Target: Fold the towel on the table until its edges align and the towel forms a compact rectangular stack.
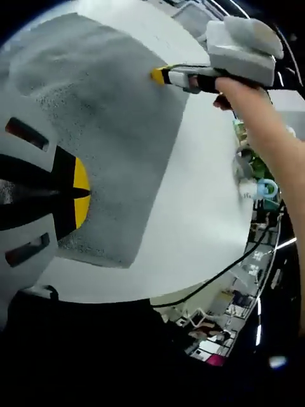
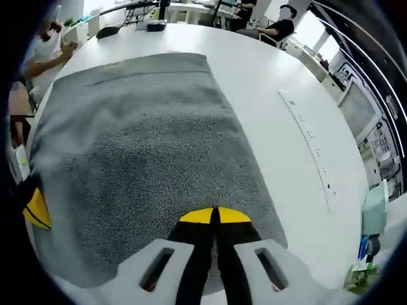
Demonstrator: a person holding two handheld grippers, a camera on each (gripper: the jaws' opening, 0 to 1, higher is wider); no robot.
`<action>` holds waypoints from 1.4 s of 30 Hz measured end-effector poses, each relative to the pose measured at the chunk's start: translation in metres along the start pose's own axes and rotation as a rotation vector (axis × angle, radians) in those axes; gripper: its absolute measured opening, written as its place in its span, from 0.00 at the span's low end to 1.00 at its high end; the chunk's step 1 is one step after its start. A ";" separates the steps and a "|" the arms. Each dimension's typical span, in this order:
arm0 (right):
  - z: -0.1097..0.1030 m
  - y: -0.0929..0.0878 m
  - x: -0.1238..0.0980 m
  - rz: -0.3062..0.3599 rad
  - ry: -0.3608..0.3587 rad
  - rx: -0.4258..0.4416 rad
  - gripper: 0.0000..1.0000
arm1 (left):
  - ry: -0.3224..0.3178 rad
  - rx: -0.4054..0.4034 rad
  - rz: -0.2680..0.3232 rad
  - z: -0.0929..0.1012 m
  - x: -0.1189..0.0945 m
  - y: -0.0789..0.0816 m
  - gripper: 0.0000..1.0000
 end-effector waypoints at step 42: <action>-0.003 -0.036 -0.007 -0.261 0.186 0.406 0.00 | 0.080 -0.085 -0.293 -0.021 -0.021 -0.050 0.01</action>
Point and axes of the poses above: the point that each gripper's makers call its tool centre point, and the gripper's own axes: x roughly forward along the fingers, z roughly to its right, y roughly out of its top, the point moved 2 cm from there along -x, roughly backward along the fingers, and after that the axes turned 15 degrees about -z, right-handed, at the moved point
